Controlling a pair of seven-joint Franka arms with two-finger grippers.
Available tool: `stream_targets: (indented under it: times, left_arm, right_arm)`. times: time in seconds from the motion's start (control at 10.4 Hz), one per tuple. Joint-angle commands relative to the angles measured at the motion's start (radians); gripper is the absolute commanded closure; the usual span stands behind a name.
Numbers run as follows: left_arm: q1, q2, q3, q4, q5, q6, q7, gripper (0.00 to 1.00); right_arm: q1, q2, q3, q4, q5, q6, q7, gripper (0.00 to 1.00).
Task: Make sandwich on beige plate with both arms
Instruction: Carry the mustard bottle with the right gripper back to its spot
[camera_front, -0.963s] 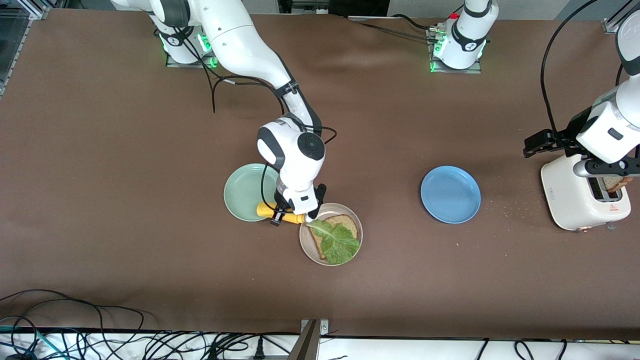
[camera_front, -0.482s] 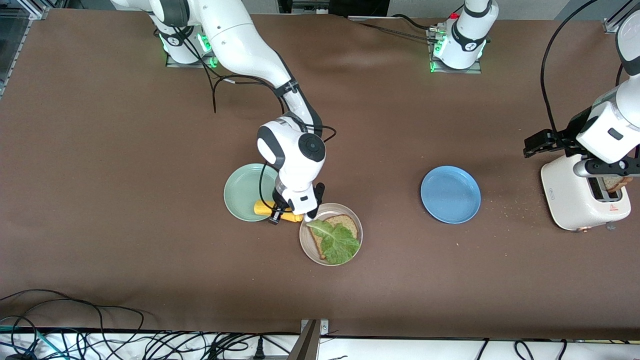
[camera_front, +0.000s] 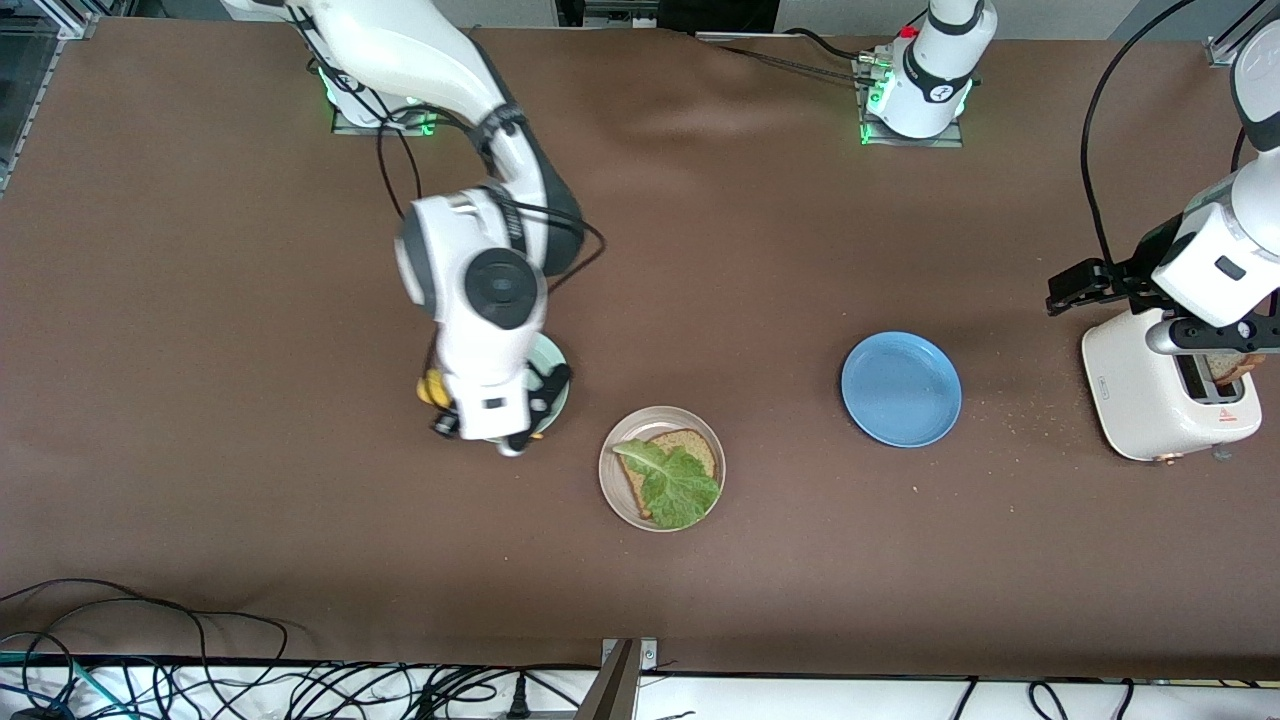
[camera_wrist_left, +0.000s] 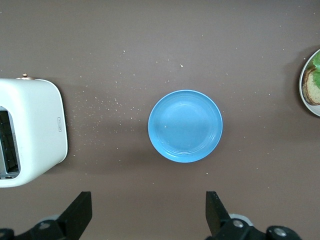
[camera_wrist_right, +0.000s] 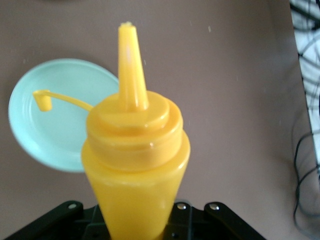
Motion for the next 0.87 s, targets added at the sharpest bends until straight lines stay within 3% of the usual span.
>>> stream_targets:
  times: [0.0, 0.19, 0.39, 0.58, 0.77]
  left_arm:
    - [-0.002, 0.011, 0.004, 0.03, -0.01, -0.022, 0.0, 0.0]
    - [-0.002, 0.011, 0.004, 0.03, -0.01, -0.021, 0.0, 0.0]
    - [-0.002, 0.011, 0.002, 0.03, -0.01, -0.022, 0.0, 0.0]
    - [-0.002, 0.011, 0.002, 0.03, -0.01, -0.022, 0.0, 0.0]
    - [-0.002, 0.011, 0.002, 0.03, -0.01, -0.022, 0.0, 0.0]
  right_arm:
    - [-0.13, -0.131, 0.009, -0.07, 0.105, -0.112, -0.111, 1.0]
    - [-0.305, -0.209, 0.009, -0.169, 0.295, -0.16, -0.21, 1.0]
    - [-0.445, -0.22, 0.009, -0.243, 0.436, -0.211, -0.446, 1.0]
    - [-0.531, -0.222, 0.009, -0.329, 0.533, -0.213, -0.656, 1.0]
    - [-0.621, -0.219, 0.011, -0.477, 0.701, -0.199, -0.886, 1.0]
